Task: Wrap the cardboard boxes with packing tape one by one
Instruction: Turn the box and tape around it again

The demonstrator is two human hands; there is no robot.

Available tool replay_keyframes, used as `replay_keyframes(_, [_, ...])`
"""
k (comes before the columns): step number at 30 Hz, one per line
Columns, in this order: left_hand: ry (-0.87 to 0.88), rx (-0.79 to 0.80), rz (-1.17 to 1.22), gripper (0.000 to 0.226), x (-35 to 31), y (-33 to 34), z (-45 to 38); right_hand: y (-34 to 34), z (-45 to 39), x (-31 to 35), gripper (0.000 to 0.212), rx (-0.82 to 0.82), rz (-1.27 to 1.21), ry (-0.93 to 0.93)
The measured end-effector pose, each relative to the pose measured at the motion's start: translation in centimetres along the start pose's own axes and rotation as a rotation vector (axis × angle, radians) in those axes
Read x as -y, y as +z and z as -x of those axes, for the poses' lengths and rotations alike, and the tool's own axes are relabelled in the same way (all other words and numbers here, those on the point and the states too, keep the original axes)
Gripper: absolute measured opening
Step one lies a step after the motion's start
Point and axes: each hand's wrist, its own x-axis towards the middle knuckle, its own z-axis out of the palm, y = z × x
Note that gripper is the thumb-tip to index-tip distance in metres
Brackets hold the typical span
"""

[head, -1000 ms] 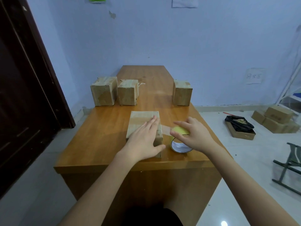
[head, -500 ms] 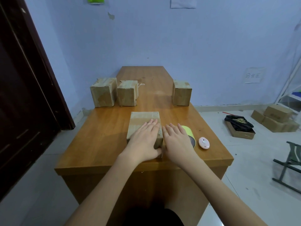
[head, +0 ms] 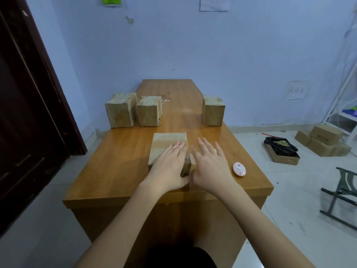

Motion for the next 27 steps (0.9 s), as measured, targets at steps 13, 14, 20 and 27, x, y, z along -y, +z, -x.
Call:
replay_keyframes(13, [0.02, 0.103, -0.128, 0.049, -0.9, -0.8, -0.8, 3.1, 1.3, -10.3, 0.032, 0.078, -0.082, 0.607])
replay_keyframes(14, [0.013, 0.131, -0.152, 0.045, -1.1, -0.9, -1.0, 3.7, 1.4, -10.3, 0.03, 0.059, -0.106, 0.626])
replay_keyframes(20, [-0.008, 0.194, -0.185, 0.038, -1.1, -1.6, -1.4, 4.7, 1.2, -10.4, 0.015, -0.076, -0.293, 0.642])
replay_keyframes(27, [-0.043, 0.163, -0.1, 0.028, -1.1, -1.3, -1.4, 3.2, 1.9, -10.1, 0.018, -0.281, -1.006, 0.589])
